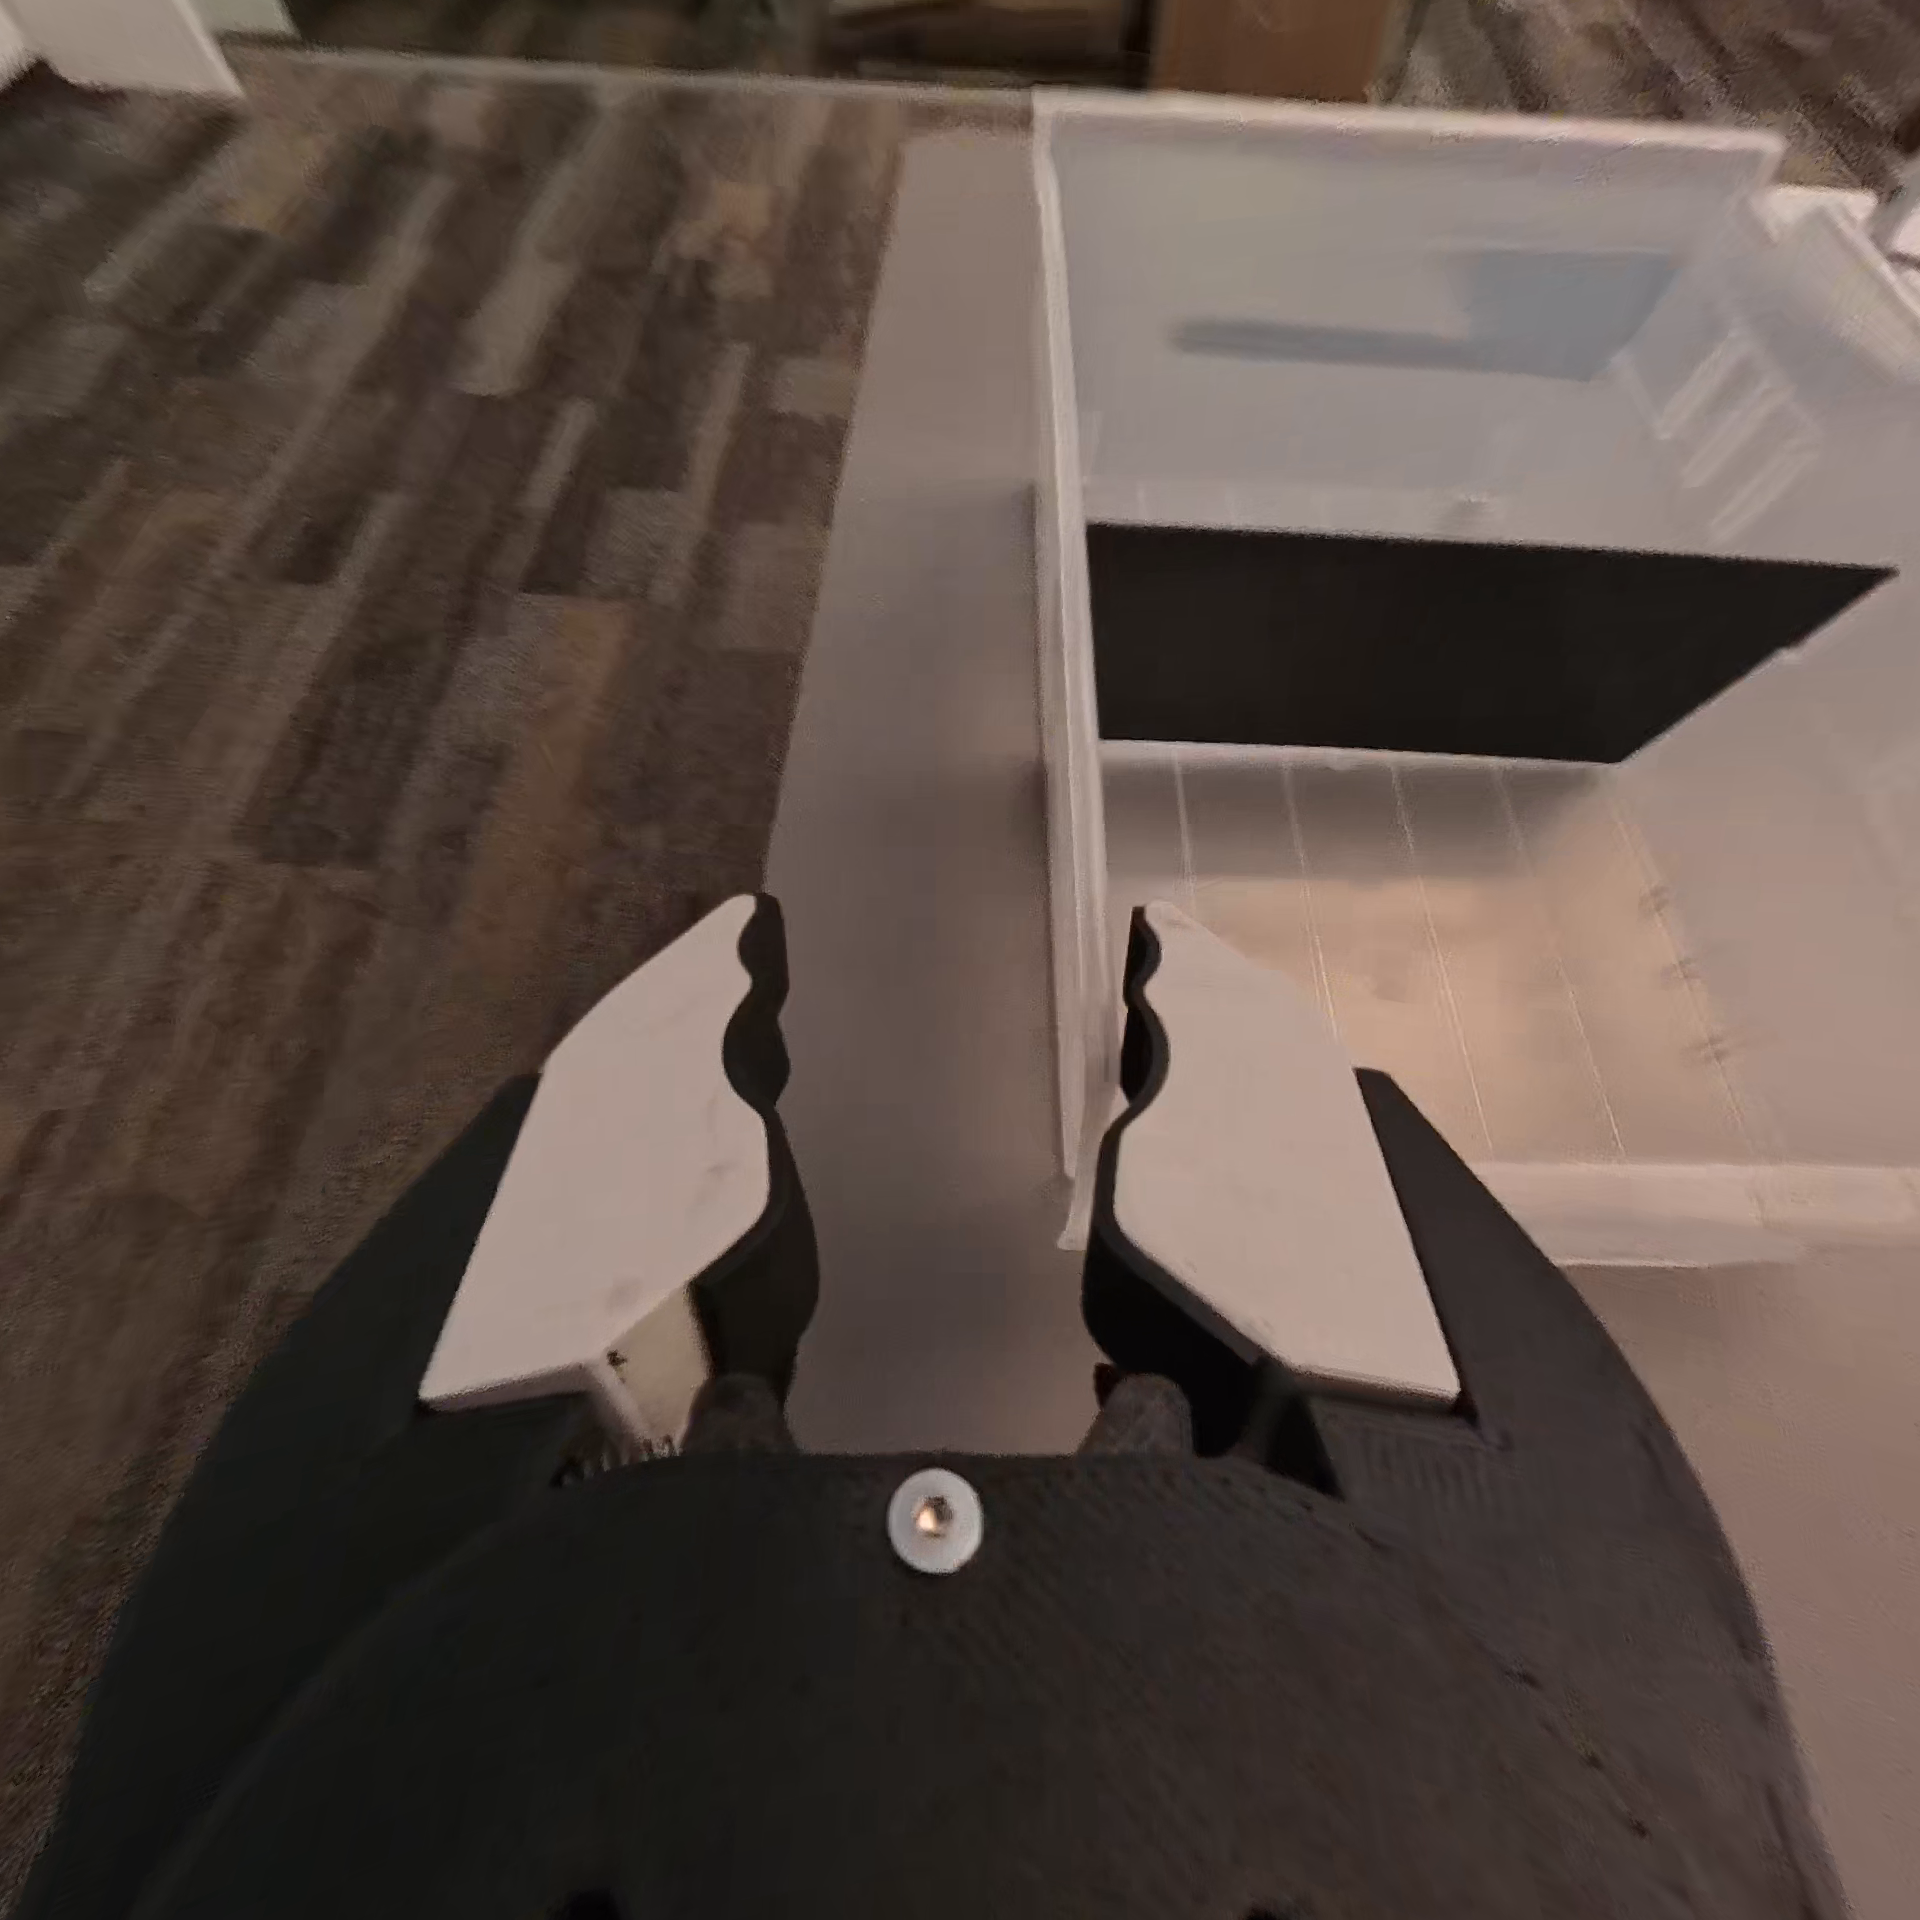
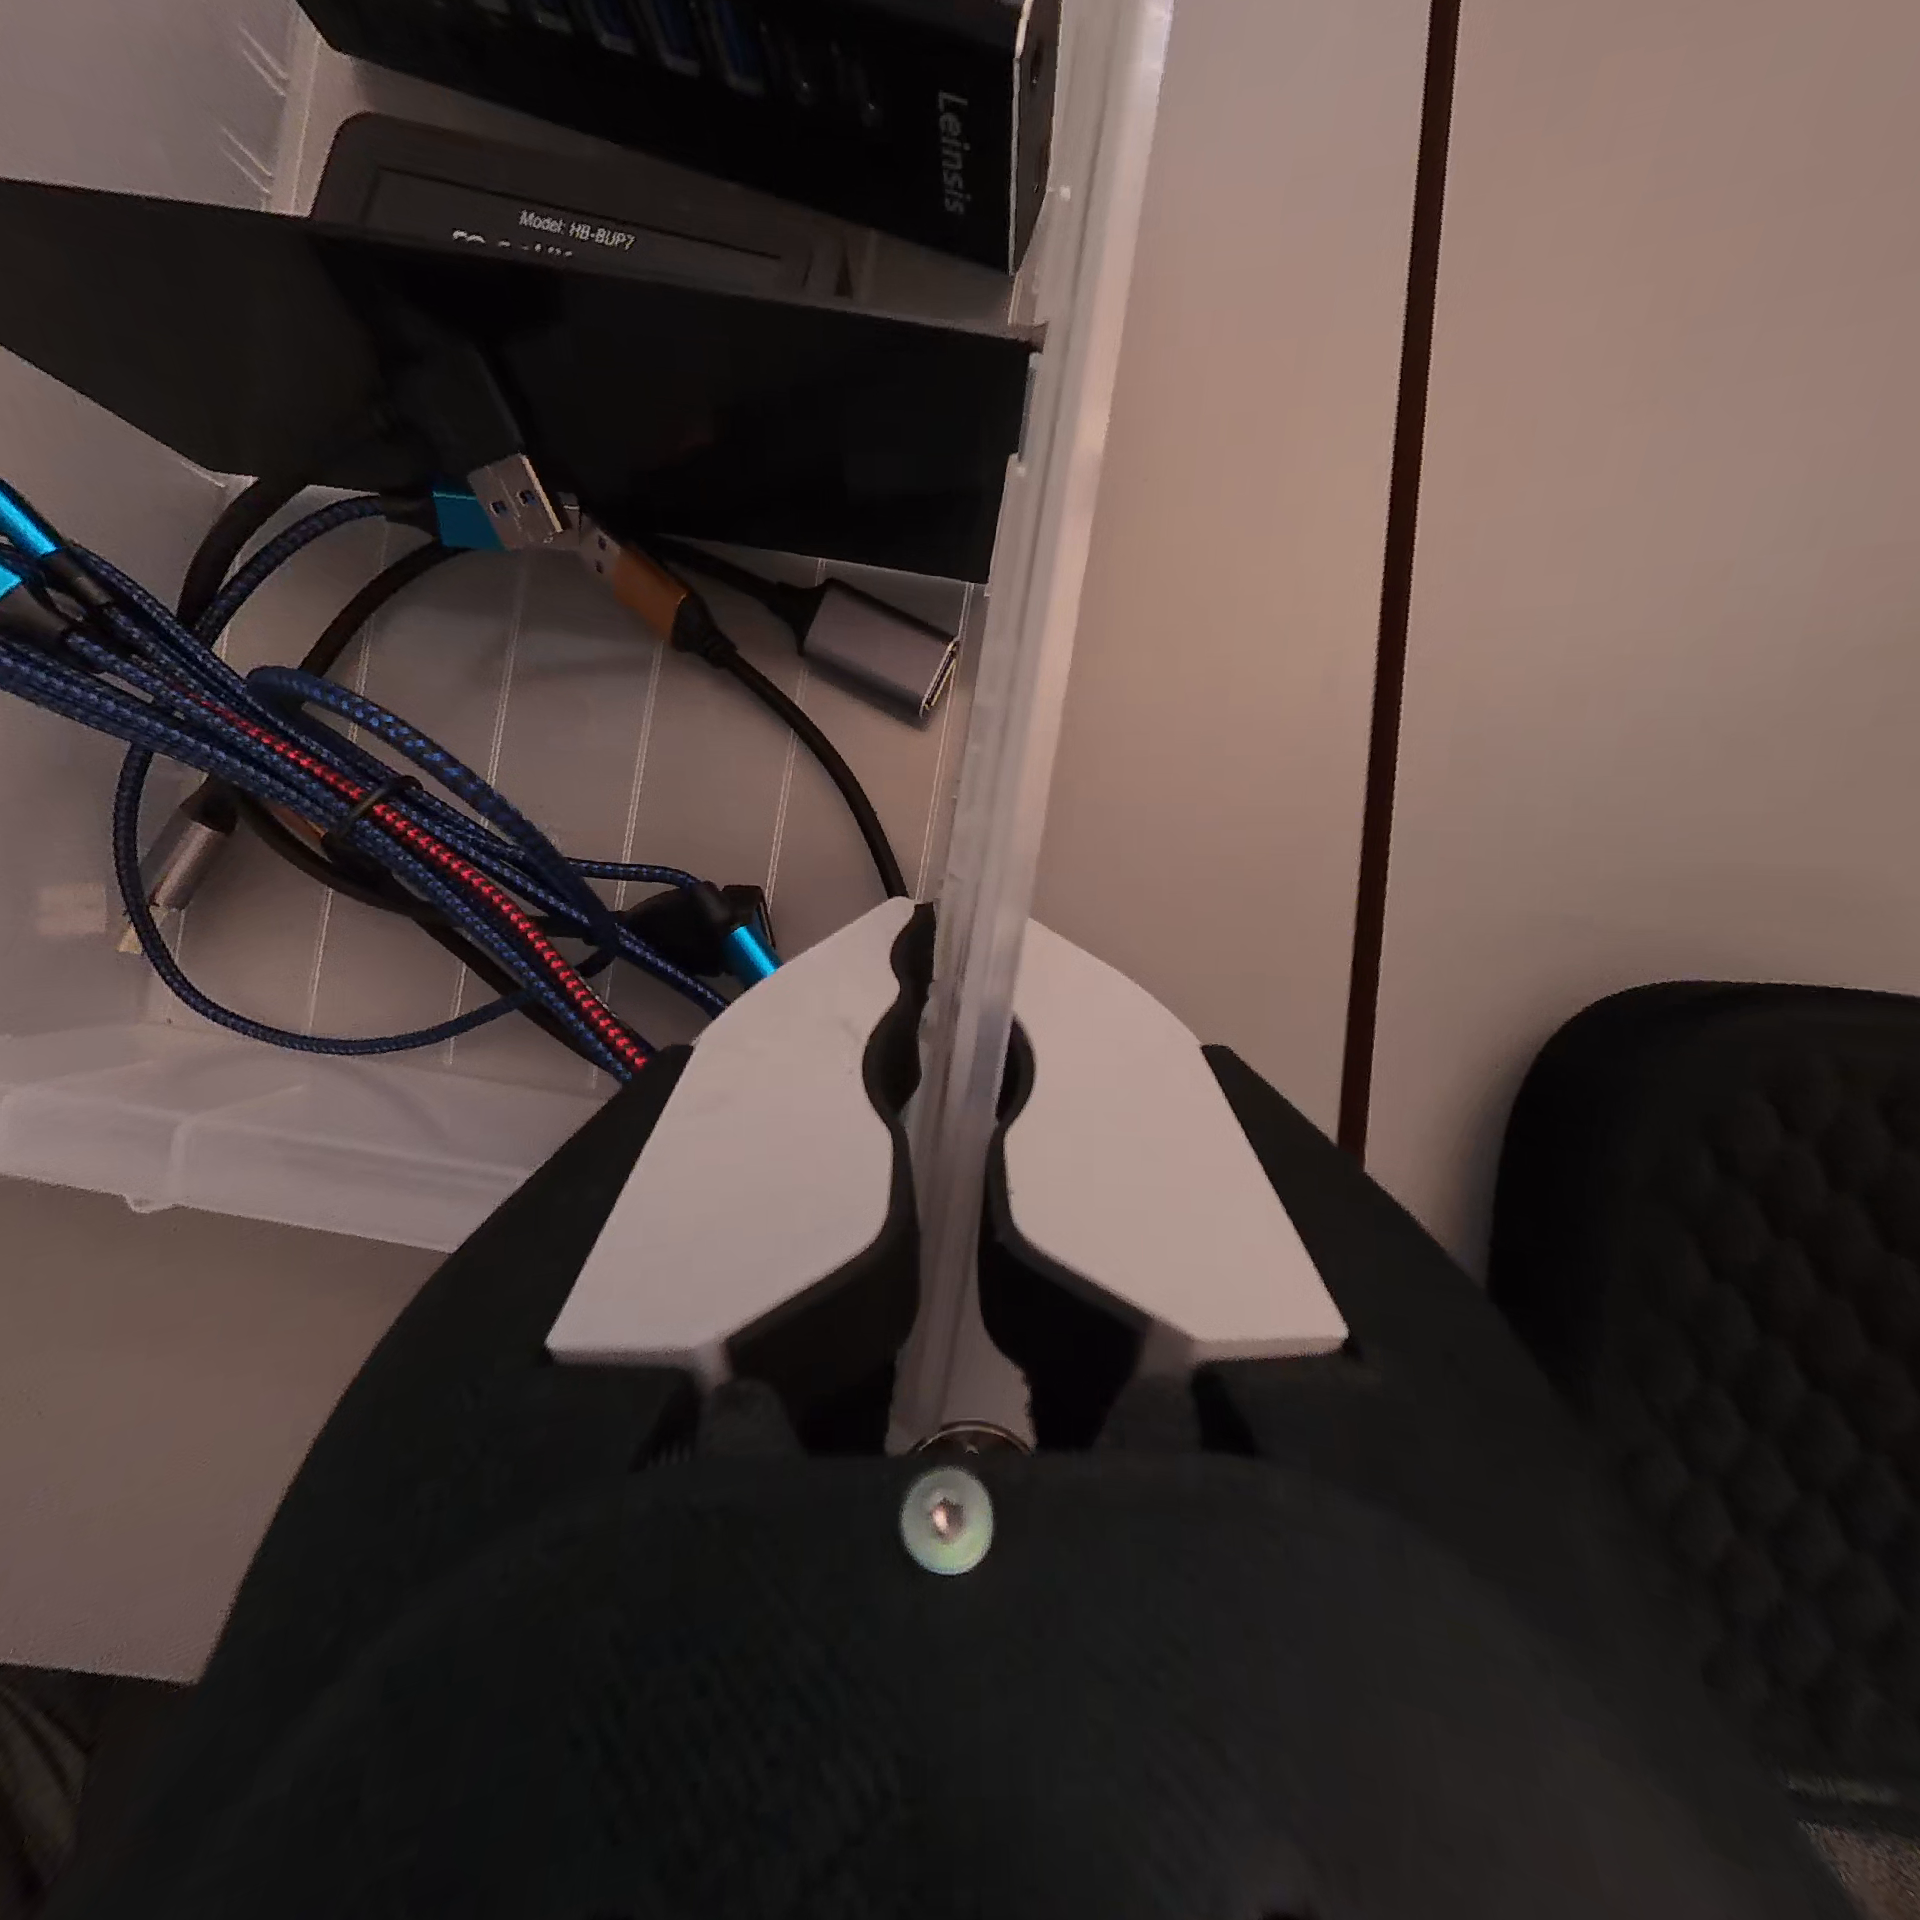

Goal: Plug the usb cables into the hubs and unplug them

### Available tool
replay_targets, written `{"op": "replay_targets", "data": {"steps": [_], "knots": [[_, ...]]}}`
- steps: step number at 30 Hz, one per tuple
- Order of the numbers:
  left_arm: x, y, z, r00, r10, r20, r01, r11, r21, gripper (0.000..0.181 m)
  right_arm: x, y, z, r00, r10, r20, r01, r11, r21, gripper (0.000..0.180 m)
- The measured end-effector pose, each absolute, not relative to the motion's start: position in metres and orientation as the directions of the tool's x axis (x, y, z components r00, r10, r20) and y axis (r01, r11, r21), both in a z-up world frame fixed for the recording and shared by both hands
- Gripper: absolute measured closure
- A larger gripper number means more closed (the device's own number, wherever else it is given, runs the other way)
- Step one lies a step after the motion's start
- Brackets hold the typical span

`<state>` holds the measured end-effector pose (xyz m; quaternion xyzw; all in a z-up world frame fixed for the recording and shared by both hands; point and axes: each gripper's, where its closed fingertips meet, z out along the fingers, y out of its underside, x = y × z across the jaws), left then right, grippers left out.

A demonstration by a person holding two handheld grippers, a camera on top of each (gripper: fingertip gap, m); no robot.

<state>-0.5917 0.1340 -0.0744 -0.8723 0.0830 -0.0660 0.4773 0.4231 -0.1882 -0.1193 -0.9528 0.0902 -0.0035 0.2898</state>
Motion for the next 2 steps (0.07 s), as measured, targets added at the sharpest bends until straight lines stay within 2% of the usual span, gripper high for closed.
{"op": "replay_targets", "data": {"steps": [2], "knots": [[-0.5843,0.1394,-0.0850,0.959,-0.276,0.062,-0.109,-0.563,-0.820,0.122,0.4188,-0.1902,-0.1193,0.986,-0.166,-0.027,-0.154,-0.822,-0.549,0.173]]}}
